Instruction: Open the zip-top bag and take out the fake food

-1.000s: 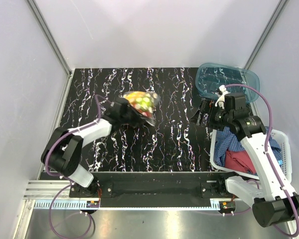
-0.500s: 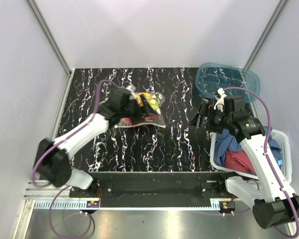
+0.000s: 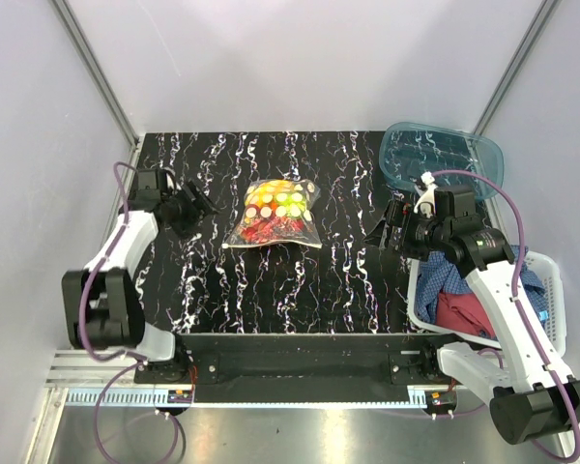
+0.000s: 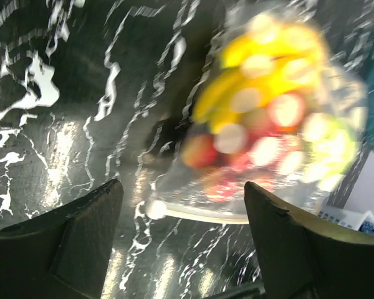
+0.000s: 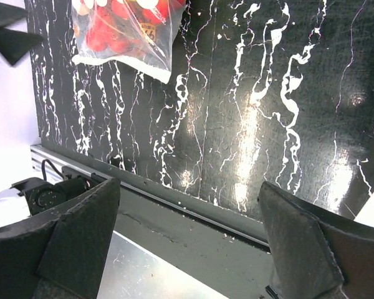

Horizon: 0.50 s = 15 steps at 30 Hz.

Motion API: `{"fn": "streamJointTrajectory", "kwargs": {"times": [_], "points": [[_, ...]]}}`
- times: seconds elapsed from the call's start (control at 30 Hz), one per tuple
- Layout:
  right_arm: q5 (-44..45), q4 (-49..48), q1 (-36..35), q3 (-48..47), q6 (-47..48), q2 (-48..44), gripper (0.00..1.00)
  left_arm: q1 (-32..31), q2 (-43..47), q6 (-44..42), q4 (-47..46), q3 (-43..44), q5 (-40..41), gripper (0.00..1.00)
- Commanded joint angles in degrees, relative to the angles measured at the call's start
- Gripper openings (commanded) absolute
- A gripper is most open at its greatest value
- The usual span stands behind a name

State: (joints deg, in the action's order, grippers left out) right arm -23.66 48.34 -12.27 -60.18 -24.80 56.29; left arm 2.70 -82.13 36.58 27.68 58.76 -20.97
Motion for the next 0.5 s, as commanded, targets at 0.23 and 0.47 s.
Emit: {"fn": "streamJointTrajectory", "kwargs": {"times": [0.23,0.47], "points": [[-1.65,-0.44,-0.30,2.96,-3.15,-3.82,1.00,-2.25,-0.67,5.25,-12.65,-15.15,-16.55,0.73],[-2.27,-1.66,-0.30,2.79,-3.59,-2.86,1.00,-5.25,-2.07,8.16,-20.55,-19.21,-18.40,0.49]]}}
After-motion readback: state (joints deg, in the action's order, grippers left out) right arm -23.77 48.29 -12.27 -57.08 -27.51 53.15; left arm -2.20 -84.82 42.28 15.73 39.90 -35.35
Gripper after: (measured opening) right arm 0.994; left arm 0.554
